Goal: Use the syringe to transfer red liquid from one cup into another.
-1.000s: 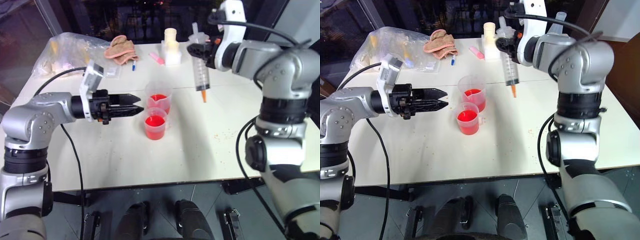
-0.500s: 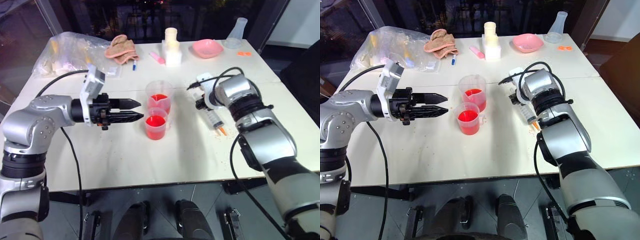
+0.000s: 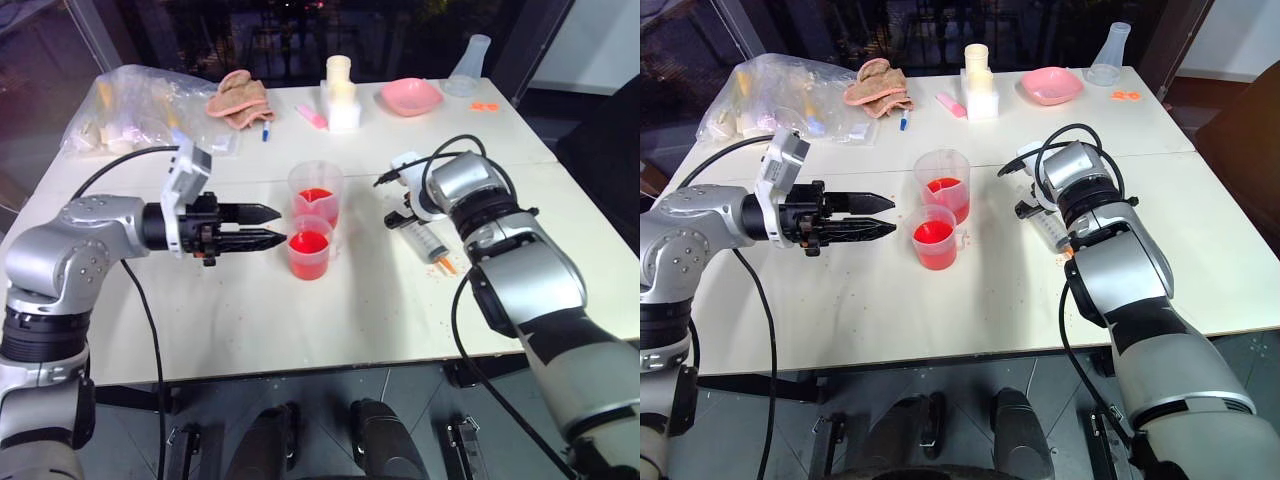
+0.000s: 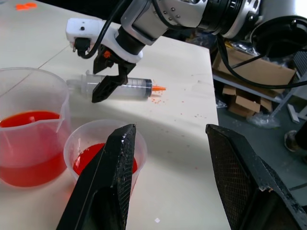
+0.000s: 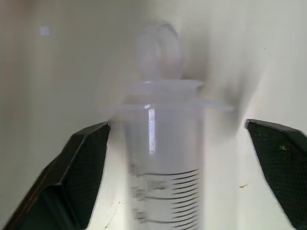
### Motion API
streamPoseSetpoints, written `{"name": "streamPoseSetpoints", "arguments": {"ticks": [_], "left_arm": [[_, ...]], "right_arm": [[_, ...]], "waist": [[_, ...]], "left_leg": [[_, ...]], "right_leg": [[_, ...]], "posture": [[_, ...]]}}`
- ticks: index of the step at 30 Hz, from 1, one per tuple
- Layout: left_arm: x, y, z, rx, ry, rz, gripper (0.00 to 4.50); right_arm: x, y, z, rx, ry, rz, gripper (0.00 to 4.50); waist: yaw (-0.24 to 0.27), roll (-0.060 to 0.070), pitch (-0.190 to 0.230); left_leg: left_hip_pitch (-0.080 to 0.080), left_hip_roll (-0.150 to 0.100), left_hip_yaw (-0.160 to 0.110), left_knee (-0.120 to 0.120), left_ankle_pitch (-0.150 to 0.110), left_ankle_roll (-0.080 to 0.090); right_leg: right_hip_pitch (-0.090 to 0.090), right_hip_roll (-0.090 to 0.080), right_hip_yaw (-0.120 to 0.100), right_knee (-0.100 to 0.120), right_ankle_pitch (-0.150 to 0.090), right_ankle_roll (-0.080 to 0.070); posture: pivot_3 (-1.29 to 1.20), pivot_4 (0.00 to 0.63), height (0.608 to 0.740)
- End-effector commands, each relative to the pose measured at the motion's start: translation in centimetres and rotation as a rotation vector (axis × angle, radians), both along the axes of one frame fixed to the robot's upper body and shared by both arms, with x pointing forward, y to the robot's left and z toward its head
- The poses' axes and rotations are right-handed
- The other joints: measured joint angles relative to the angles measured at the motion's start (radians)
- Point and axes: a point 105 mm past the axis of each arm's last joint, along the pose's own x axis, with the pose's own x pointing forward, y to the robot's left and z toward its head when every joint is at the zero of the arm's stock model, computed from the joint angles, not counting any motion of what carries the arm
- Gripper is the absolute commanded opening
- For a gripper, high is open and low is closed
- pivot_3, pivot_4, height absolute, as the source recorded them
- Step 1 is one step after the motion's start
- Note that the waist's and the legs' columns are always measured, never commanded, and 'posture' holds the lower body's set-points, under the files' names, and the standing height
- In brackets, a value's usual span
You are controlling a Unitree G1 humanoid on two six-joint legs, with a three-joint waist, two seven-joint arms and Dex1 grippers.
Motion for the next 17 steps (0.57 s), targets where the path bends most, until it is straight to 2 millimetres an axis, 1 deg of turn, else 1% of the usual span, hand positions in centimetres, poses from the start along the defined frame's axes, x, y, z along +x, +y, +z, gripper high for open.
{"name": "streamPoseSetpoints", "arguments": {"ticks": [1, 2, 4, 6, 8, 9, 11, 12, 15, 17], "left_arm": [[0.1, 0.1, 0.8, 0.012, -0.040, -0.005, 2.44], [0.1, 0.1, 0.8, 0.012, -0.039, -0.005, 2.44], [0.3, 0.4, 1.1, 0.019, -0.043, -0.003, 2.44], [0.7, 0.8, 1.4, 0.030, -0.054, 0.007, 2.44], [1.2, 1.3, 1.9, 0.033, -0.068, 0.031, 2.44], [1.3, 1.4, 2.1, 0.034, -0.072, 0.039, 2.44], [1.6, 2.0, 2.7, 0.038, -0.083, 0.053, 2.44], [1.6, 2.2, 2.8, 0.045, -0.088, 0.058, 2.44], [1.5, 2.7, 2.8, 0.074, -0.084, 0.061, 2.44], [1.4, 2.8, 2.7, 0.081, -0.075, 0.059, 2.44]], "right_arm": [[0.1, -1.0, 4.6, 0.016, -0.076, 0.002, 4.46], [-0.1, -1.3, 5.4, 0.024, -0.081, -0.003, 4.46], [-1.2, -2.0, 8.4, 0.051, -0.123, 0.022, 4.46], [-2.6, -2.0, 11.1, 0.058, -0.196, 0.107, 4.46], [-4.4, -1.8, 13.0, 0.049, -0.254, 0.222, 4.46], [-5.1, -1.7, 13.4, 0.041, -0.268, 0.258, 4.46], [-7.4, -2.2, 14.7, 0.036, -0.303, 0.331, 4.46], [-8.5, -2.3, 15.0, 0.031, -0.309, 0.367, 4.46], [-11.3, -1.8, 15.2, 0.032, -0.317, 0.464, 4.46], [-12.5, -1.5, 15.1, 0.027, -0.324, 0.502, 4.46]], "waist": [[0.002, 0.001, 0.000], [0.005, 0.001, 0.001], [0.007, 0.001, 0.001], [0.009, 0.002, 0.001], [0.010, 0.001, 0.001], [0.009, 0.001, 0.001], [0.004, 0.001, 0.001], [0.003, 0.001, 0.001], [0.002, 0.001, 0.001], [0.002, 0.001, 0.001]], "left_leg": [[0.000, 0.000, 0.000, 0.000, 0.000, 0.000], [0.000, 0.000, 0.000, 0.000, 0.000, 0.000], [-0.001, -0.001, 0.000, 0.001, 0.000, 0.000], [-0.002, -0.001, 0.000, 0.001, 0.000, 0.001], [-0.002, -0.001, -0.001, 0.001, -0.001, 0.001], [-0.002, -0.001, -0.001, 0.000, -0.001, 0.001], [-0.001, 0.000, -0.001, 0.000, -0.001, 0.001], [-0.001, 0.000, -0.001, 0.001, -0.001, 0.002], [-0.001, 0.000, 0.000, 0.001, -0.001, 0.002], [-0.001, 0.001, 0.000, 0.001, -0.001, 0.002]], "right_leg": [[0.000, 0.000, 0.000, 0.000, 0.000, 0.000], [0.000, 0.000, 0.000, 0.000, 0.000, 0.000], [0.000, 0.000, -0.001, 0.000, 0.000, 0.000], [-0.001, -0.001, -0.001, -0.001, 0.000, 0.000], [-0.001, -0.001, -0.002, -0.001, 0.000, 0.000], [-0.001, -0.001, -0.002, -0.001, 0.000, 0.000], [0.001, -0.001, -0.003, -0.002, 0.000, 0.000], [0.001, -0.001, -0.003, -0.002, 0.000, 0.000], [0.001, -0.002, -0.002, -0.002, 0.000, 0.001], [0.000, -0.002, -0.002, -0.002, 0.000, 0.001]], "posture": [[0.00, 0.150, 0.740], [0.00, 0.150, 0.740], [0.00, 0.150, 0.740], [0.00, 0.150, 0.740], [0.00, 0.150, 0.740], [0.00, 0.150, 0.740], [0.00, 0.150, 0.740], [0.00, 0.150, 0.740], [0.00, 0.150, 0.740], [0.00, 0.150, 0.740]]}}
